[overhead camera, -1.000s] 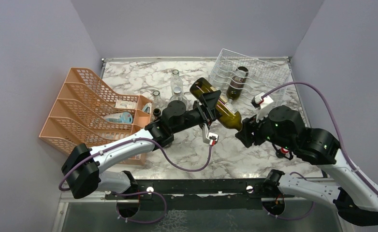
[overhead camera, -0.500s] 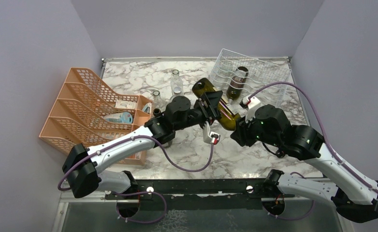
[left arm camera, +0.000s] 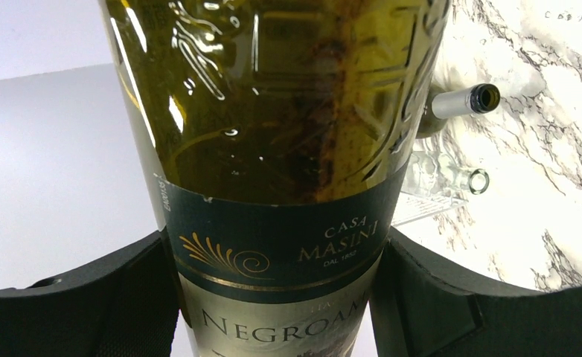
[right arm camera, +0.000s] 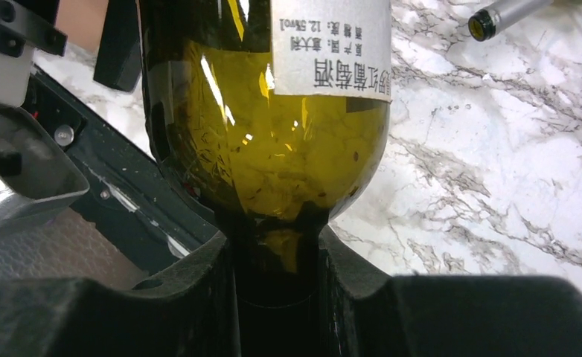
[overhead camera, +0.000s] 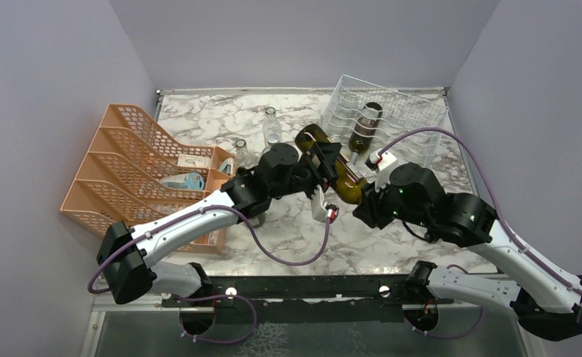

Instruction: Put the wine bottle on the wine rack

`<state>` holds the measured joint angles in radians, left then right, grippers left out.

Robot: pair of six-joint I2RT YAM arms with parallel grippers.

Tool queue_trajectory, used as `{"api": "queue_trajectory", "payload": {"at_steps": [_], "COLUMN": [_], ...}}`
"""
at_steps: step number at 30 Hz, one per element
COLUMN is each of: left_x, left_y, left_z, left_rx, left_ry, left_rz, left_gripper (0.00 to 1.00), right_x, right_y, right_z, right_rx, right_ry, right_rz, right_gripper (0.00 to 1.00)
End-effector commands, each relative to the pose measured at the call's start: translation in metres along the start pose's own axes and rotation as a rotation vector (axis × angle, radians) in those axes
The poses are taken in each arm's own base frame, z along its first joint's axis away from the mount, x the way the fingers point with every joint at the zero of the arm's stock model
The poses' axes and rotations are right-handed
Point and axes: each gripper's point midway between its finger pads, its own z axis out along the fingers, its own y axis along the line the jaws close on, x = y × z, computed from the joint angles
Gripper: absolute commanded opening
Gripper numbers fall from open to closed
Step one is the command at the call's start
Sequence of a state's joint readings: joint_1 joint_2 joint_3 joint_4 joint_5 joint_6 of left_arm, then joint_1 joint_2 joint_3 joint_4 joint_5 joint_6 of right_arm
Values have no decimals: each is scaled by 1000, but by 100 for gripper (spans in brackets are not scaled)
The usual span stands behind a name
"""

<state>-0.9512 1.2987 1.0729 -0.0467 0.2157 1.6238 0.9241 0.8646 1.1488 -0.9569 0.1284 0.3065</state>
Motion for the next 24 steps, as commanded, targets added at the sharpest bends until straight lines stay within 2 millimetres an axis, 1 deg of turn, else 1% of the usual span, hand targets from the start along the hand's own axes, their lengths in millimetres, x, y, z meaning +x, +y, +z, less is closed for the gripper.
{"api": "queue_trajectory", "payload": {"at_steps": [1,5,7,9,12,15,16,18,21,24], "left_x": [-5,-2,-4,-8,-13,-22,-25,-29,-27,-18], "left_y": [55,56,61,69,94,127,137,153,168,170], "left_z": [-16,-17,-21,-26,-40,-59,-63,-68,-72,-77], "left_rx": [-228,-227,-235,-257,-355,-501,-537,-574,-611,-657], "left_ry": [-17,0,-10,-30,-75,-173,-219,-276,-309,-290], "left_rz": [-86,-82,-100,-153,-288,-473,-579,-701,-880,-1016], "left_gripper": [99,99,99,99,99,99,99,98,98,98], "right_x": [-38,-49,-49,-48,-43,-35,-32,-26,-15,-2], "right_y": [-25,-39,-48,-58,-65,-64,-63,-59,-54,-50], "right_z": [-12,-22,-26,-29,-27,-16,-11,0,15,30], "right_rx": [147,222,277,342,388,403,403,391,382,364], "right_ry": [-180,-242,-248,-256,-250,-220,-206,-182,-145,-123], "right_rz": [55,95,123,159,205,252,267,290,334,376], "right_gripper": [1,1,1,1,1,1,1,1,1,1]}}
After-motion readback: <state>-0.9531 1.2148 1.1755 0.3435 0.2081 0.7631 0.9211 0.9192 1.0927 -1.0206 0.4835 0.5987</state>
